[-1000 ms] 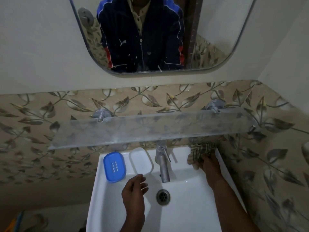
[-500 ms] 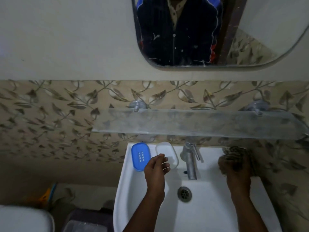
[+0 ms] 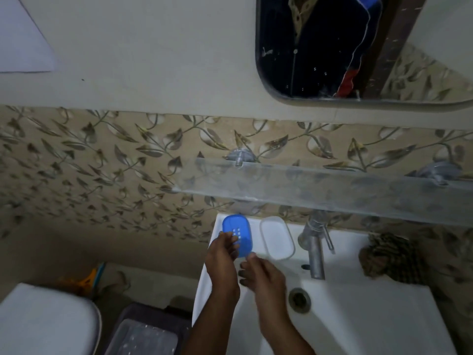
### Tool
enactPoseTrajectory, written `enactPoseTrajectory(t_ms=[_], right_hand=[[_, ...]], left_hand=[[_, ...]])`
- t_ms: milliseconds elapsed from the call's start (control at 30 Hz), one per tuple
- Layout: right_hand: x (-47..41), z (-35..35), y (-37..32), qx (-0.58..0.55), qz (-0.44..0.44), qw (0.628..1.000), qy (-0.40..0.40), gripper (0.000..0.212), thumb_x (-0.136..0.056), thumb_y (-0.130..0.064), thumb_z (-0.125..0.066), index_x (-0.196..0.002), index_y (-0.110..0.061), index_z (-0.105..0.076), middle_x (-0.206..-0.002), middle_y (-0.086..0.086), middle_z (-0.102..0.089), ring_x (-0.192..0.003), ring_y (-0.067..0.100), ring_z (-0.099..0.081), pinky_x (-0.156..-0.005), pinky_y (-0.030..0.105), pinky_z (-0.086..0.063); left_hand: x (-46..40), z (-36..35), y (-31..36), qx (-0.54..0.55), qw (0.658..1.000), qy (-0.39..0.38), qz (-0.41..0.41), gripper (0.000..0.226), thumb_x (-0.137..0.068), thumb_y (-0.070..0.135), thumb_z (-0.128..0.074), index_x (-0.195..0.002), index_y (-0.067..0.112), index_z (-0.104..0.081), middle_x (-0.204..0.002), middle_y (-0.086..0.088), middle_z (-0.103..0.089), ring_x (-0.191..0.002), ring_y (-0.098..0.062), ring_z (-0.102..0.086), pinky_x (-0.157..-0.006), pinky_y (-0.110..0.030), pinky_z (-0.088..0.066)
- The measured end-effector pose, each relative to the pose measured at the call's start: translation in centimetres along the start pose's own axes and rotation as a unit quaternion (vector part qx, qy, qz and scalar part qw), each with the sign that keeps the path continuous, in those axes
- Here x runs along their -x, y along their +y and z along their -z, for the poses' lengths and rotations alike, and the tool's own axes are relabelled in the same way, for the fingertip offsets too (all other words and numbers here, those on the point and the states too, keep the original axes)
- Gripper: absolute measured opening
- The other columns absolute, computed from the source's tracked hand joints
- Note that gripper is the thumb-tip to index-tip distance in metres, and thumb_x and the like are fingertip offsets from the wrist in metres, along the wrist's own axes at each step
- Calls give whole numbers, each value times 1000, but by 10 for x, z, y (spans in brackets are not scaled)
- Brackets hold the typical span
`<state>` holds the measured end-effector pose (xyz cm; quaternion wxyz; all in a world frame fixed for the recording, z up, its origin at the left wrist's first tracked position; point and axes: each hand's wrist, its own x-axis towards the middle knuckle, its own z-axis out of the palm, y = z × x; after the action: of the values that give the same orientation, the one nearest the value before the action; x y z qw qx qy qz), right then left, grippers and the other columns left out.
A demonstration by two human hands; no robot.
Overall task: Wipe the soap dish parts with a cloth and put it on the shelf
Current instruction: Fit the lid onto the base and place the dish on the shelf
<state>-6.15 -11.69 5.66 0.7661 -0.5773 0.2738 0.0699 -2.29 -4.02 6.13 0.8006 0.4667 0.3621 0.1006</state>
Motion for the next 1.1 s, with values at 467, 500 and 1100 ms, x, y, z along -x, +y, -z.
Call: enactPoseTrajectory(t_ms=[467, 500, 1100], right_hand=[[-69, -51, 38, -166, -198, 963, 77, 43, -80, -16, -80, -109, 8, -60, -108, 25, -68, -93, 33, -69, -78, 38, -57], [-68, -50, 40, -163, -188, 965, 76, 45, -80, -15, -80, -113, 10, -61, -109, 25, -69, -94, 33, -70, -74, 36, -58], [-53, 31, 15, -220, -194, 951, 95, 81, -85, -71, -51, -128, -3, -54, -118, 24, -62, -92, 36, -66, -84, 45, -55]], left_hand=[[-35, 64, 17, 115, 990, -30, 79, 63, -103, 50, -29, -123, 1, -63, -117, -21, -69, -106, -30, -66, -91, -36, -51], [-36, 64, 15, 114, 990, -32, 78, 60, -103, 50, -31, -122, 2, -64, -119, -21, -68, -105, -29, -66, -90, -35, -51], [-39, 29, 5, 185, 943, -187, 203, 71, -85, 66, -53, -137, 18, -58, -117, -12, -68, -107, -29, -64, -99, -51, -50]])
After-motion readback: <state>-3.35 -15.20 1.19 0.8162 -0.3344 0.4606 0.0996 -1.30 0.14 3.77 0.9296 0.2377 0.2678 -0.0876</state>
